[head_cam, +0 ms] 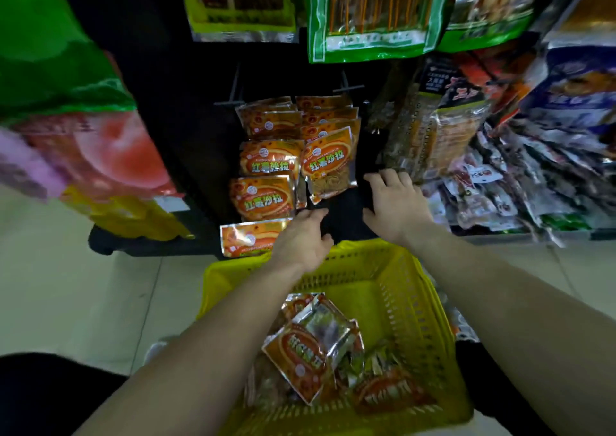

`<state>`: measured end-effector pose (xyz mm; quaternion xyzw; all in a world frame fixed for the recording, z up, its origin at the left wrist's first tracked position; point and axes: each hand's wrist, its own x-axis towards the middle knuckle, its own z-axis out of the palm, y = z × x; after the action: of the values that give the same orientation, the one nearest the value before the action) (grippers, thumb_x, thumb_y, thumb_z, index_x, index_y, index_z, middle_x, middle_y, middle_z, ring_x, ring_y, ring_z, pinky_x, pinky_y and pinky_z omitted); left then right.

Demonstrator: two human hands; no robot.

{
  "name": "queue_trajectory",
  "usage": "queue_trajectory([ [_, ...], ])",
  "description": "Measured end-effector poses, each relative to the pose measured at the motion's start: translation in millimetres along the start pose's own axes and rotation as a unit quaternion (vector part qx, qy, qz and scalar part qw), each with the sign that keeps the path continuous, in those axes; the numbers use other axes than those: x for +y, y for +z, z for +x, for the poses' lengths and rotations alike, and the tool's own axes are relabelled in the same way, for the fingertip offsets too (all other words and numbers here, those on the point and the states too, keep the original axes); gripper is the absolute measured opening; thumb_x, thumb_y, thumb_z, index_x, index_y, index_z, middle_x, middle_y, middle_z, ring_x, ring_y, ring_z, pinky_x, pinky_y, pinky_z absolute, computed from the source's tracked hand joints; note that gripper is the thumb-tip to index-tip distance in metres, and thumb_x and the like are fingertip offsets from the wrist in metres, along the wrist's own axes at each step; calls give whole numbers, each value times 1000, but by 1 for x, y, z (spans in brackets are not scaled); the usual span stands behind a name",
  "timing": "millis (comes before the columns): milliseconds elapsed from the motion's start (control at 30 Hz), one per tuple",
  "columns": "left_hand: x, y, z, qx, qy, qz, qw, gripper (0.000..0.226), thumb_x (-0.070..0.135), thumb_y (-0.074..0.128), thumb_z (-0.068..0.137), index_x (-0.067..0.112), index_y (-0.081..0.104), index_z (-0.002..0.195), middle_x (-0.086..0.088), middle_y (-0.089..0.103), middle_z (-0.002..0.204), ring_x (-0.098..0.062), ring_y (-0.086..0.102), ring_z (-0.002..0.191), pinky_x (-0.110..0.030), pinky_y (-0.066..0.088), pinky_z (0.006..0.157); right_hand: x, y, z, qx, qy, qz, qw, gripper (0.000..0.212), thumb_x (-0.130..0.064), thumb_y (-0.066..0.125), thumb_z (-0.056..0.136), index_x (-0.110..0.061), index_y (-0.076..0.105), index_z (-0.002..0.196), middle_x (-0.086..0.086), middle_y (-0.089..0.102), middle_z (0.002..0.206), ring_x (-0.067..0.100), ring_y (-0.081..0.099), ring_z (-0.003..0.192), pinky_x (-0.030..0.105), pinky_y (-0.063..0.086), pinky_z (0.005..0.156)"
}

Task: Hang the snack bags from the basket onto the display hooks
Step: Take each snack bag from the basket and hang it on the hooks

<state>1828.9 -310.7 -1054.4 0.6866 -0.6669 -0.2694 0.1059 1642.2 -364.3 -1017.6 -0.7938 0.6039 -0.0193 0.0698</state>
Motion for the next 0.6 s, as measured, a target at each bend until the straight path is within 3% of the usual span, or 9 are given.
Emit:
queue_trajectory([
  [200, -39, 6, -69, -33, -40, 19, 998, 50, 32, 61, 94, 24, 51, 142, -6, 51, 145, -26, 53, 126, -34, 43, 104, -7, 41, -65, -90, 19, 14, 996, 65, -37, 59, 89, -19, 34, 146, 11, 38, 141, 36, 34, 130, 49, 41, 99],
  [367, -81, 8, -98, -47, -104, 43, 992, 51, 34, 59, 96, 26, 47, 145, -6, 46, 150, -27, 49, 131, -38, 44, 105, -31, 79, -89, -166, 1, 28, 986, 64, -39, 57, 89, -23, 34, 146, 9, 36, 145, 36, 32, 135, 50, 42, 101],
  [600, -111, -9, -71, 19, -121, 68, 990, 53, 31, 62, 92, 23, 48, 143, -6, 48, 144, -29, 43, 132, -42, 41, 108, -89, 99, -57, -122, -127, 42, 984, 55, -34, 55, 89, -28, 42, 142, 1, 45, 141, 28, 37, 130, 47, 39, 103],
])
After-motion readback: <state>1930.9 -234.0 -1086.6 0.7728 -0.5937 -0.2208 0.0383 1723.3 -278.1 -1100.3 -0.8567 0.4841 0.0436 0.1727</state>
